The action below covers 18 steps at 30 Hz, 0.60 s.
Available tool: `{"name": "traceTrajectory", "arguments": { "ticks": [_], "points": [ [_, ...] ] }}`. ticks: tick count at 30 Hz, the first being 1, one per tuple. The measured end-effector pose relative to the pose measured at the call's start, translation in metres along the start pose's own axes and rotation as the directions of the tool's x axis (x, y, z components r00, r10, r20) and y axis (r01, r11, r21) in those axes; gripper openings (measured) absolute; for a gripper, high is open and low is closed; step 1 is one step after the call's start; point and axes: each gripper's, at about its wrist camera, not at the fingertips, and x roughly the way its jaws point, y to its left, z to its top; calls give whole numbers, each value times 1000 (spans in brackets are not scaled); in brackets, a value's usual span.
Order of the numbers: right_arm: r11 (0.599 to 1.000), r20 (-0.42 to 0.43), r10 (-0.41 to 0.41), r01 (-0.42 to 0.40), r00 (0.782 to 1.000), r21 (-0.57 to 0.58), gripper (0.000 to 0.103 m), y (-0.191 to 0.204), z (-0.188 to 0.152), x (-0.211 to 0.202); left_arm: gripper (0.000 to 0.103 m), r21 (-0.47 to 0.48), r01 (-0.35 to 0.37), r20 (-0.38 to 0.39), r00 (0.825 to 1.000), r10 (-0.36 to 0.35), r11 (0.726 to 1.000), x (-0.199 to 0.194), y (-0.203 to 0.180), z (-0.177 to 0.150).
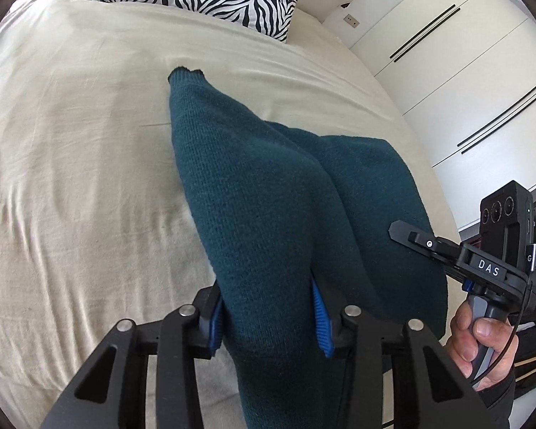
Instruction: Fold small clothes
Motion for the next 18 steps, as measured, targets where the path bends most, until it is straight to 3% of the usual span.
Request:
{"name": "traceTrajectory", "arguments": {
  "ticks": [11, 18],
  "points": [
    [983, -30, 169, -171, 985, -71, 20, 114, -67, -23, 44, 51, -45, 96, 995, 40, 998, -124, 32, -56],
    [967, -109, 252, -254, 961, -5, 20, 132, -138, 2, 44, 6, -51, 82, 995, 50, 999, -146, 84, -112]
  ]
}}
